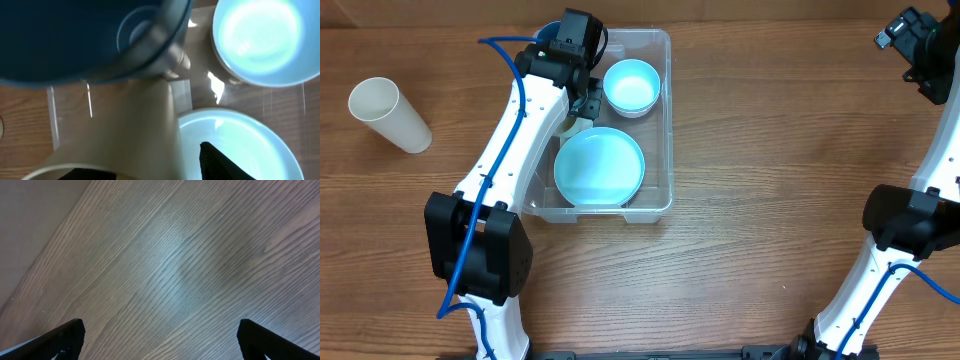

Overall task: Pack container
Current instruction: 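Lower the cream cup into the container beside the blue cups, then move the left gripper to the second cream cup and grasp it, then carry the second cream cup over the first cream cup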

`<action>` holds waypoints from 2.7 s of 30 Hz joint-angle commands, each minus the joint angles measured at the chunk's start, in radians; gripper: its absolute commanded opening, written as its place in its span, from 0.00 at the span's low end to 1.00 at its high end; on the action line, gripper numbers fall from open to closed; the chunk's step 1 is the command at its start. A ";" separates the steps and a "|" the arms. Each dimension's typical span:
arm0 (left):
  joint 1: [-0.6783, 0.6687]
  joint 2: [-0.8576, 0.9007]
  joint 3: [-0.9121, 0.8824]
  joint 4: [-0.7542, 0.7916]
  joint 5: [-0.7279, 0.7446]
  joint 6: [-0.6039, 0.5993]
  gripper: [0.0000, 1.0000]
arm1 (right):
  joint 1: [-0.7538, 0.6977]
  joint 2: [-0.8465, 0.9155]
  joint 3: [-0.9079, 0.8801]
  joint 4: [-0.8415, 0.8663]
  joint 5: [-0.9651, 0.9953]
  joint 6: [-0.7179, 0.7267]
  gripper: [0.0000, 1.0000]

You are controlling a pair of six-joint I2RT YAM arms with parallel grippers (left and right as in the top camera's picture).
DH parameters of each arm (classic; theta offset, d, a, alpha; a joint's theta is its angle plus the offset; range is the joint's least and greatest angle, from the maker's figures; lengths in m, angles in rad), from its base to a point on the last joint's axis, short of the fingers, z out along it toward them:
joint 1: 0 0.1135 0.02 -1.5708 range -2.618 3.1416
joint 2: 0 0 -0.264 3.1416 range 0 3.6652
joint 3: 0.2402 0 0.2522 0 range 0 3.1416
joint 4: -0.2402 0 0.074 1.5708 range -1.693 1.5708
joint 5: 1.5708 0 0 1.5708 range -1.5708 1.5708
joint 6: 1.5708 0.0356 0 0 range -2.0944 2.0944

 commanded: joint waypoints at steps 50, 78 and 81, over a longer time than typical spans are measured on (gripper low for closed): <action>0.713 0.267 0.441 -0.172 0.270 -0.033 0.96 | 0.003 -0.040 0.022 0.003 0.002 0.000 1.00; 0.156 -0.288 0.450 -0.392 0.309 0.082 0.04 | 0.003 -0.040 0.022 0.003 0.002 0.000 1.00; 0.091 -0.230 0.450 -0.436 0.250 0.102 0.04 | 0.003 -0.040 0.022 0.003 0.002 0.000 1.00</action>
